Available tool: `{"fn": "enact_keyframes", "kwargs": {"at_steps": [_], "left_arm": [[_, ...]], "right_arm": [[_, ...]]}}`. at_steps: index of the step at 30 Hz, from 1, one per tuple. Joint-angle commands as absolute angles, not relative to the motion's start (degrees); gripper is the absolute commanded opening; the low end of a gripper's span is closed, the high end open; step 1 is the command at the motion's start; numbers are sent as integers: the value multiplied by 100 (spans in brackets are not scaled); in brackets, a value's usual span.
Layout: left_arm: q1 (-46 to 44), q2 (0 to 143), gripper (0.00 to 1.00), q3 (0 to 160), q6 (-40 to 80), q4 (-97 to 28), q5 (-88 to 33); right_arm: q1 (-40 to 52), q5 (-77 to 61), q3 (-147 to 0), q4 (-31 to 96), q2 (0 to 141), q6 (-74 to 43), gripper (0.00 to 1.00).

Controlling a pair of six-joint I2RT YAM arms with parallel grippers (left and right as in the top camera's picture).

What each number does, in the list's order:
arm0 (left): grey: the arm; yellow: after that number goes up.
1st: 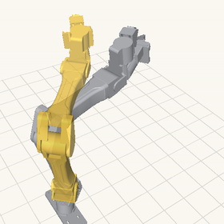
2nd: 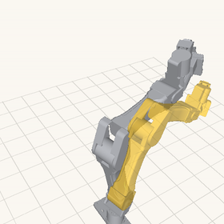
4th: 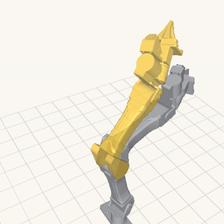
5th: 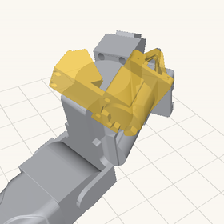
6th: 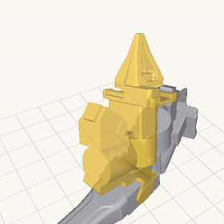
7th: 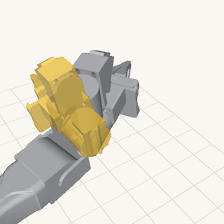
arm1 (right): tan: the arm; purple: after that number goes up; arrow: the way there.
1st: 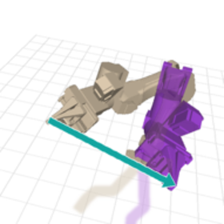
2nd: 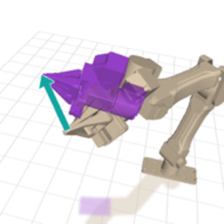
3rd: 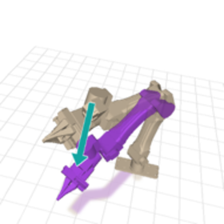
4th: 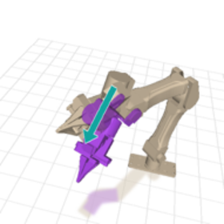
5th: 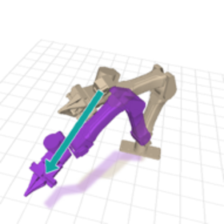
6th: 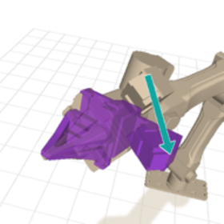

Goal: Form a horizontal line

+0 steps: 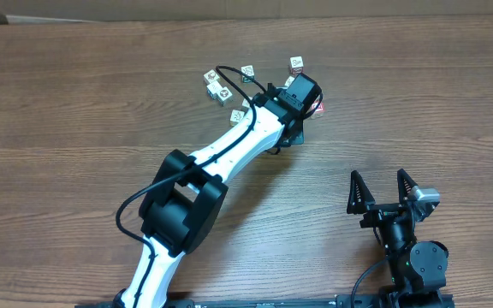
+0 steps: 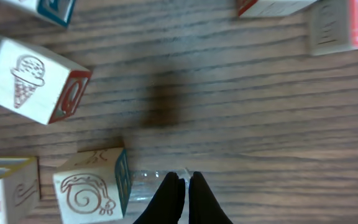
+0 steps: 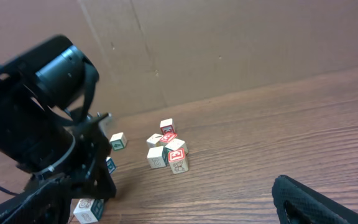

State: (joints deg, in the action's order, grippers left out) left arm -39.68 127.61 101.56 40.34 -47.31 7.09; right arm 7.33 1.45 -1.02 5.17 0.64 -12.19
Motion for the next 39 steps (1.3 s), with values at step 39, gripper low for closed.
{"fn": "enact_keyframes", "kwargs": {"at_steps": [39], "left_arm": [[-3815,13045,4,10276,4504,-5308,1564]], "right_arm": [[742,117,-45,480,49,-1199,100]]}}
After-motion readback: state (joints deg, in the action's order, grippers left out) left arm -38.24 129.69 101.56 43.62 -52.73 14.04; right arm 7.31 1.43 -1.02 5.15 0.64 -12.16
